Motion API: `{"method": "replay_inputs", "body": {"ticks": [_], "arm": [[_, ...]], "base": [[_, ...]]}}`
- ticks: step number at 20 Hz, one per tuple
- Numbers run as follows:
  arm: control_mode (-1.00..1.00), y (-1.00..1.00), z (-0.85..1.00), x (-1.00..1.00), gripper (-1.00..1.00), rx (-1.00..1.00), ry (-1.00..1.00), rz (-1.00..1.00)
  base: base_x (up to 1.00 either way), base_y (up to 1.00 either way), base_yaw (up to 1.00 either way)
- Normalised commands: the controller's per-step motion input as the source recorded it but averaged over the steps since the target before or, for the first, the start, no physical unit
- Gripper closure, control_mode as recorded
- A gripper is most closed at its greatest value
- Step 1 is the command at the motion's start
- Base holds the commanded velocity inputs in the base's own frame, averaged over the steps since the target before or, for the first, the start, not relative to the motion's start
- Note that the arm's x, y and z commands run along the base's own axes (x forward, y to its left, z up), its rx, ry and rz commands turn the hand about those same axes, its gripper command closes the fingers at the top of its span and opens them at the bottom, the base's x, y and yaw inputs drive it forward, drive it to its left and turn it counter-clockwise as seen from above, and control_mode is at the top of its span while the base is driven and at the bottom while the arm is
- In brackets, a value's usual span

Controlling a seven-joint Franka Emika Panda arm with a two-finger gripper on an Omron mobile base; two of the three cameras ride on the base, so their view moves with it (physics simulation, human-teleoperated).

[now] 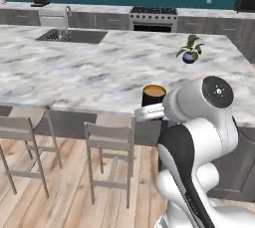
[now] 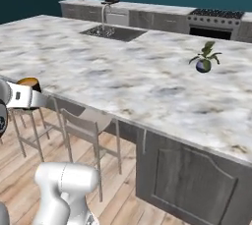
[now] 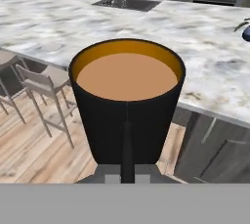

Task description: Pick the cup of tea, navigate to the dining table, and place it on the saucer.

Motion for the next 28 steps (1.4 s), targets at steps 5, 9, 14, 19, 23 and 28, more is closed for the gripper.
{"method": "replay_inputs", "body": {"ticks": [5,9,14,19,23,28], "arm": [[1.00,0.00,0.00,0.00,1.00,0.00,0.00,0.00],[1.00,0.00,0.00,0.00,1.00,0.00,0.00,0.00],[1.00,0.00,0.00,0.00,1.00,0.00,0.00,0.00],[1.00,0.00,0.00,0.00,1.00,0.00,0.00,0.00],[1.00,0.00,0.00,0.00,1.00,0.00,0.00,0.00],[1.00,0.00,0.00,0.00,1.00,0.00,0.00,0.00]], "base": [[0.04,1.00,0.00],[0.04,1.00,0.00],[0.07,1.00,0.00],[0.15,1.00,0.00],[0.18,1.00,0.00],[0.19,0.96,0.00]]}}
